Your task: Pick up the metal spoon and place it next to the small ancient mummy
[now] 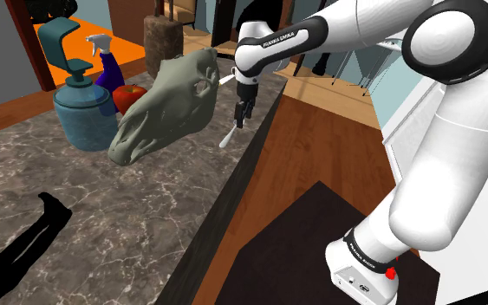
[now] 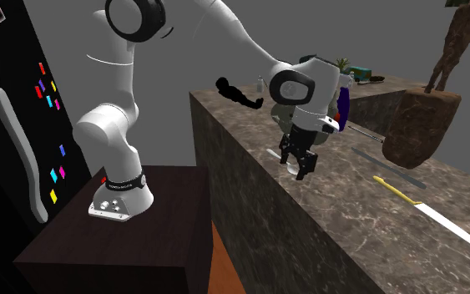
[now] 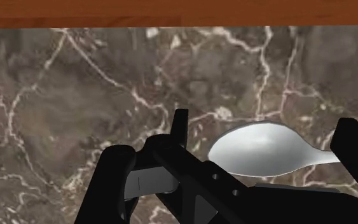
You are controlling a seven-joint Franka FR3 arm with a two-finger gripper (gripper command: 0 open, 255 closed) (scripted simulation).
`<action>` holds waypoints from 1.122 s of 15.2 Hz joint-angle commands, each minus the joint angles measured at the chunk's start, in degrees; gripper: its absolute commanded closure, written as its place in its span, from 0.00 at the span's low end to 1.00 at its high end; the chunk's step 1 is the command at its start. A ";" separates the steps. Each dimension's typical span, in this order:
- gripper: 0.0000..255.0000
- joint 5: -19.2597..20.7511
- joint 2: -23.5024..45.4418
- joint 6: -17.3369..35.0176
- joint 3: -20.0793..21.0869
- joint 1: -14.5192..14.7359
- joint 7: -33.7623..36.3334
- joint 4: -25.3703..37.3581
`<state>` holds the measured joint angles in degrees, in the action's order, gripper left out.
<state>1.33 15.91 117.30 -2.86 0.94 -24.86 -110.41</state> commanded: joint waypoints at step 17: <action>1.00 0.01 -0.26 -0.36 -0.01 0.00 -0.02 0.14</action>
<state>1.34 15.79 117.32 -2.86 0.95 -24.85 -110.52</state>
